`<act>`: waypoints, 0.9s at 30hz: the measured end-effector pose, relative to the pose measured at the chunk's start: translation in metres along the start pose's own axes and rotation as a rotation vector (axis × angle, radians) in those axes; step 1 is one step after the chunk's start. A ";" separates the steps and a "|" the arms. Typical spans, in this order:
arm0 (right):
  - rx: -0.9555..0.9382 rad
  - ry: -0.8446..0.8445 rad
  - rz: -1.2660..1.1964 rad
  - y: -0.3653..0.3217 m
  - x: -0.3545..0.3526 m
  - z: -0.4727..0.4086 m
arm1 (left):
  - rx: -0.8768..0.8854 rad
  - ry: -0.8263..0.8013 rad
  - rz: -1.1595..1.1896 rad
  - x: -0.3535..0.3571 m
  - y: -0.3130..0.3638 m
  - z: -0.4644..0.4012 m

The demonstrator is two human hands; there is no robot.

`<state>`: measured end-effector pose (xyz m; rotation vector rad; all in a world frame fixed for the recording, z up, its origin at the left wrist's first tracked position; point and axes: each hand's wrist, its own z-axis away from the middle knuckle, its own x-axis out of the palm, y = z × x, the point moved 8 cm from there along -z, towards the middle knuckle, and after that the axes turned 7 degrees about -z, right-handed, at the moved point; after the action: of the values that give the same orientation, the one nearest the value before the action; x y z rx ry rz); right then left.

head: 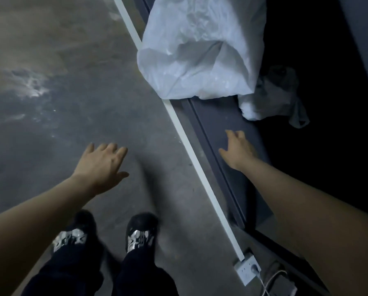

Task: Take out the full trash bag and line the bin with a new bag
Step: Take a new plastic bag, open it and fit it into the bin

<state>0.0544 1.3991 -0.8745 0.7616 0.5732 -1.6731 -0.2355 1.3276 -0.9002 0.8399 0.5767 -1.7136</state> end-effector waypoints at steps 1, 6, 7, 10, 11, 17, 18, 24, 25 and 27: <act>0.009 0.014 0.014 0.005 0.001 -0.015 | 0.014 0.001 0.001 0.009 0.002 -0.012; 0.085 0.192 0.011 0.024 -0.007 -0.076 | 0.177 0.119 -0.098 0.045 0.003 -0.063; 0.109 0.250 -0.006 0.030 -0.010 -0.086 | 0.190 0.191 -0.128 0.050 0.002 -0.074; 0.173 0.397 -0.076 0.042 -0.013 -0.109 | 0.171 0.317 -0.133 0.068 0.003 -0.098; 0.189 0.425 -0.087 0.046 -0.013 -0.116 | 0.173 0.329 -0.122 0.071 0.006 -0.105; 0.213 0.639 -0.079 0.061 -0.020 -0.140 | 0.223 0.364 -0.087 0.086 0.016 -0.124; 0.202 0.615 -0.123 0.063 -0.020 -0.145 | 0.226 0.356 -0.088 0.089 0.016 -0.126; 0.273 0.485 -0.183 0.080 -0.009 -0.144 | 0.229 0.323 -0.097 0.090 0.013 -0.127; 0.287 0.495 -0.166 0.081 -0.005 -0.138 | 0.231 0.326 -0.100 0.089 0.012 -0.125; 0.341 0.511 -0.136 0.083 0.004 -0.124 | 0.228 0.328 -0.098 0.086 0.012 -0.122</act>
<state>0.1575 1.4667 -0.9586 1.4493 0.7102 -1.7262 -0.2075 1.3609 -1.0431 1.2888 0.6563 -1.7645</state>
